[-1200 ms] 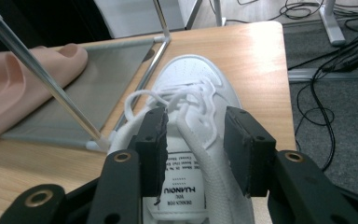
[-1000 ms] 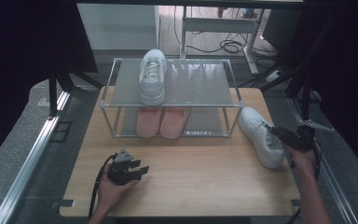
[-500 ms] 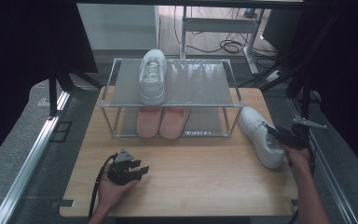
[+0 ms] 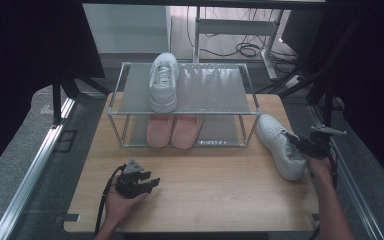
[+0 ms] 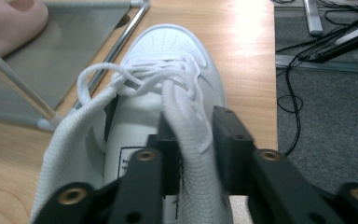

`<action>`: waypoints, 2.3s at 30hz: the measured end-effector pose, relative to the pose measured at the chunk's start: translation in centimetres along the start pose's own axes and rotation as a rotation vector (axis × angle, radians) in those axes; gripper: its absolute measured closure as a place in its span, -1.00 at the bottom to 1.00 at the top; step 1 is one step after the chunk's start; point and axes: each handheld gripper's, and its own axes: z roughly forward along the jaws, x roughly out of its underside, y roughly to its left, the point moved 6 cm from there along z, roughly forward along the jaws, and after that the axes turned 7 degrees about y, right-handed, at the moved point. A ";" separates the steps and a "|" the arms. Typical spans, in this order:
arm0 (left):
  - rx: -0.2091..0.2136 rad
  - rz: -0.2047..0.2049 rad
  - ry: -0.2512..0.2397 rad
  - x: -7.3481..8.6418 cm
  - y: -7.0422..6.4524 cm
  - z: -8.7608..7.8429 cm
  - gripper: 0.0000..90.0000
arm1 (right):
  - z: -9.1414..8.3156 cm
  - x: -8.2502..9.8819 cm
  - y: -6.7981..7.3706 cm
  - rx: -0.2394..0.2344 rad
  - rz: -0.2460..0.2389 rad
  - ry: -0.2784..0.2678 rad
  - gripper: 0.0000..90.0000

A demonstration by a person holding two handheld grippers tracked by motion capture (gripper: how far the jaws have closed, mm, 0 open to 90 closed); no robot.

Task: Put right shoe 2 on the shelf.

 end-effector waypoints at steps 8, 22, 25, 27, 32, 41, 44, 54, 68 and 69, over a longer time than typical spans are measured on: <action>0.000 0.000 0.003 0.0 0.0 0.1 0.19 | -0.1 0.0 -0.1 -0.032 0.071 -0.045 0.79; 0.000 0.005 0.000 0.0 0.1 0.0 0.19 | -2.3 -0.2 0.7 -0.119 0.204 -0.203 0.79; 0.001 0.006 0.002 0.0 0.0 0.1 0.19 | -2.8 0.1 0.9 -0.132 0.238 -0.231 0.79; 0.001 0.006 0.002 0.0 0.0 0.1 0.19 | -3.1 0.3 0.9 -0.138 0.260 -0.252 0.79; 0.001 0.003 0.002 0.0 0.0 0.1 0.19 | -4.0 0.7 1.3 -0.154 0.300 -0.300 0.79; 0.001 0.004 0.002 0.0 -0.1 0.0 0.19 | -6.2 1.1 2.3 -0.177 0.357 -0.381 0.79; 0.001 0.003 0.001 0.0 0.0 0.0 0.19 | -6.8 1.2 2.7 -0.186 0.369 -0.398 0.79; 0.002 0.004 0.001 0.0 -0.1 0.0 0.19 | -8.3 1.4 3.5 -0.225 0.424 -0.482 0.79; 0.003 0.007 0.002 0.0 -0.1 0.0 0.19 | -10.5 1.2 4.2 -0.248 0.440 -0.552 0.80; 0.003 0.007 0.002 0.0 -0.1 0.0 0.19 | -10.6 1.2 4.2 -0.250 0.439 -0.553 0.80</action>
